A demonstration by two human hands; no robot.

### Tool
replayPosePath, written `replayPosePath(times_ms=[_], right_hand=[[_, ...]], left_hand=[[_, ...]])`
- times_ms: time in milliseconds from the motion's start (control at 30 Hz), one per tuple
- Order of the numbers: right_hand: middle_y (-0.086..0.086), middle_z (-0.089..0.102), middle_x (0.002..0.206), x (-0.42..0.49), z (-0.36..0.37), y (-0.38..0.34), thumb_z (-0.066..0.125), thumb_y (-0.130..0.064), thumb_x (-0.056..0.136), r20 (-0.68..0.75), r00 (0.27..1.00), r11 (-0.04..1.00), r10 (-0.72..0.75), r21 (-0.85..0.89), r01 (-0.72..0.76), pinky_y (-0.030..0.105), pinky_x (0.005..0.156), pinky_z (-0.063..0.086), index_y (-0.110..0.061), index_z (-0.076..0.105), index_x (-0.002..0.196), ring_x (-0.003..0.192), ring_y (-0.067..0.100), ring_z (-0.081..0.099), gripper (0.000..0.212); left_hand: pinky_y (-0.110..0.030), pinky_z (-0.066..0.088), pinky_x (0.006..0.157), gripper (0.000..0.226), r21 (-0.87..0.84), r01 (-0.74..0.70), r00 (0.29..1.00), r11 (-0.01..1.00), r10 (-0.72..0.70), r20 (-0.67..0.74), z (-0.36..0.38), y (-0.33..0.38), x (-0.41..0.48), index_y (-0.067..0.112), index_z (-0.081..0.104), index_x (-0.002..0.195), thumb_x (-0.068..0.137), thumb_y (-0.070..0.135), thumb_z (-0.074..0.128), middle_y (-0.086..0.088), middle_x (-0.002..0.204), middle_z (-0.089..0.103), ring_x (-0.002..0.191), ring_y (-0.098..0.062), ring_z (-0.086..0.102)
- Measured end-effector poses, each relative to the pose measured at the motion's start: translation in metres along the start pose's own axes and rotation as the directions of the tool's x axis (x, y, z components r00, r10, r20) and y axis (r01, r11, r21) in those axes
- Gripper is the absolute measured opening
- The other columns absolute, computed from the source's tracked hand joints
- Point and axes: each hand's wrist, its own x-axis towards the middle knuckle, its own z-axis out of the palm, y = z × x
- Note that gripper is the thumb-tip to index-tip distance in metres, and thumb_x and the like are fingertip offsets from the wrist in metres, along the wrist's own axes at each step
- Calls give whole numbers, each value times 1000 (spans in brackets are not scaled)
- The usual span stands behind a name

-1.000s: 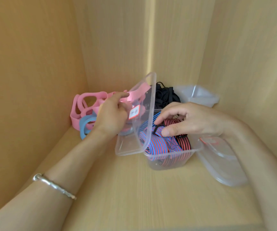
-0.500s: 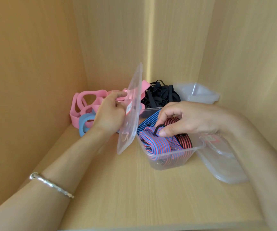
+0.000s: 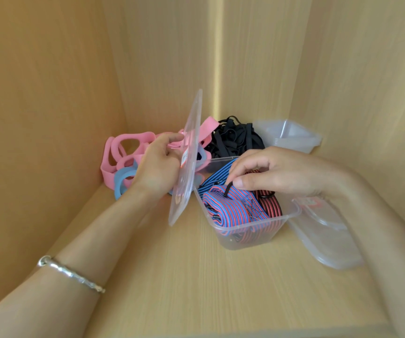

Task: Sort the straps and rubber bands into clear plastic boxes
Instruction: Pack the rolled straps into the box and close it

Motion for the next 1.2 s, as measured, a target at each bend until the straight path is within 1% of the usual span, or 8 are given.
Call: replayPosePath(times_ms=[167, 333, 533, 633, 733, 867, 1033, 1200], right_hand=[[-11, 71, 96, -8, -8, 2, 55, 12, 85, 103, 994, 985, 24, 167, -41, 13, 81, 47, -32, 66, 102, 85, 2, 61, 48], [-9, 62, 124, -12, -11, 0, 59, -10, 67, 172, 985, 995, -13, 97, -4, 22, 104, 38, -43, 62, 107, 119, 10, 55, 52], [3, 62, 127, -12, -8, -2, 58, -12, 65, 202, 979, 994, 4, 104, -26, 42, 110, 35, -47, 63, 105, 124, 26, 52, 54], [6, 64, 123, -13, -10, -2, 62, -14, 66, 203, 979, 981, 30, 181, -68, 27, 101, 43, -35, 65, 103, 119, 23, 56, 43], [1, 68, 115, -15, -12, 0, 71, -20, 65, 223, 973, 971, 51, 216, -101, 20, 89, 48, -31, 66, 101, 105, 15, 63, 38], [12, 67, 111, -11, -7, 0, 77, -24, 64, 217, 973, 980, 83, 161, -119, 41, 93, 49, -31, 62, 104, 93, 16, 61, 43], [-1, 67, 108, -10, -2, -8, 74, -53, 53, 203, 974, 995, 103, -7, -103, 50, 94, 48, -39, 57, 104, 102, 23, 63, 55], [-5, 67, 100, -13, -1, -12, 63, -51, 47, 210, 967, 987, 144, -102, -125, 49, 88, 51, -43, 52, 101, 94, 20, 62, 56]], left_hand=[[-48, 51, 81, 30, -8, -1, 1000, 1000, 2, 14, -3, -1, 1, 27, 53, 104, 91, 2, 43, -16, 100, 62, 85, -32, 59], [-47, 44, 65, 31, -84, 20, 1000, 996, -21, -12, -2, -2, -1, 28, 58, 97, 92, -1, 48, -25, 95, 65, 66, -31, 53], [-59, 49, 66, 31, -49, 4, 1000, 999, -5, -22, -2, 1, -2, 30, 58, 96, 91, 0, 48, -30, 99, 63, 67, -30, 52], [-63, 50, 70, 31, -16, -3, 1000, 1000, 3, -25, 0, 0, -2, 31, 58, 99, 92, 3, 47, -28, 99, 64, 65, -30, 52], [-48, 54, 66, 29, 50, -27, 999, 998, 29, -39, 3, 3, -4, 24, 57, 111, 94, 5, 42, -22, 90, 65, 63, -27, 55], [-16, 39, 41, 23, 62, -51, 997, 997, 54, -55, 6, 6, -5, 21, 55, 113, 98, 7, 45, -1, 67, 55, 39, 0, 44], [-12, 40, 43, 23, 67, -35, 997, 997, 40, -70, 6, 8, -6, 20, 57, 117, 98, 11, 48, 4, 77, 58, 53, -4, 51], [-12, 41, 43, 25, 71, -32, 997, 997, 37, -72, 7, 10, -9, 18, 57, 118, 99, 8, 44, 4, 75, 57, 49, 0, 50]])
